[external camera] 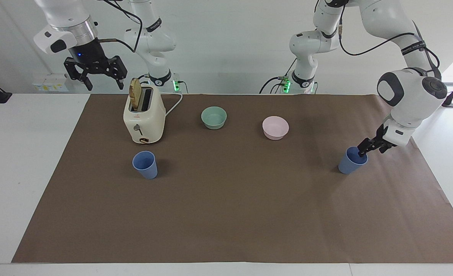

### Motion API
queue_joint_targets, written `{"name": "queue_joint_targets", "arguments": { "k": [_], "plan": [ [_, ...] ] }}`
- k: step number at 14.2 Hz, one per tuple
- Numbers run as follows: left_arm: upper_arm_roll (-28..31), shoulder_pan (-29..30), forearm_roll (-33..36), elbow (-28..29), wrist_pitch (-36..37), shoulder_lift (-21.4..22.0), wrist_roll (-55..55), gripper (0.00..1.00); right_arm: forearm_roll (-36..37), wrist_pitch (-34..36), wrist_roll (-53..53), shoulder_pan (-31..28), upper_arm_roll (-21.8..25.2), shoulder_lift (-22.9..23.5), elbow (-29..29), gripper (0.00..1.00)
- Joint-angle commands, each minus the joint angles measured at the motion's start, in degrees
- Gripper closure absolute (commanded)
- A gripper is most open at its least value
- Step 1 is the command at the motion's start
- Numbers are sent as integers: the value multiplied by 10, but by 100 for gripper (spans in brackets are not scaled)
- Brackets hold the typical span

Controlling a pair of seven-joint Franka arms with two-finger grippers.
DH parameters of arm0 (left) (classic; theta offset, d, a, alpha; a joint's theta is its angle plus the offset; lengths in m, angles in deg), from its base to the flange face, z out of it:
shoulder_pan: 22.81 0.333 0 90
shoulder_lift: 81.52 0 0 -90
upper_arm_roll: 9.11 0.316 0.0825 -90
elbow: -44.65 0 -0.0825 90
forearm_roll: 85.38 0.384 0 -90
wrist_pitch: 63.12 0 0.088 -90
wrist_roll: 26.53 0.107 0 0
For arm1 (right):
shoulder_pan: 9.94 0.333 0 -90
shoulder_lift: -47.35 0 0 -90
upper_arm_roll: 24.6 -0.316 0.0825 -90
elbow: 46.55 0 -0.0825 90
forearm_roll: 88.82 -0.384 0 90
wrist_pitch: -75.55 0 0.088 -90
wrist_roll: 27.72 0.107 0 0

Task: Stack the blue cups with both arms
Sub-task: 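Reach the left gripper to the blue cup nearest it and grasp it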

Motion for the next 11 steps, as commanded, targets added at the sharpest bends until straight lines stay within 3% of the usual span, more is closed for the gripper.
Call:
{"name": "queue_joint_targets", "arguments": {
  "k": [1,5,9,11],
  "plan": [
    [-3,3,-4,14,-21,-2,-2,0,0,1,3,-5,-2,-11,-10,0],
    [-3,-1,-4,46,-48,1,-14,0,0,1,3,-5,-2,-11,-10,0],
    [-5,-7,-4,43,-49,-1,-22,94,0,1,3,-5,-2,-11,-10,0],
    [-4,-8,-4,38,-49,-2,-21,100,0,1,3,-5,-2,-11,-10,0]
  ]
}}
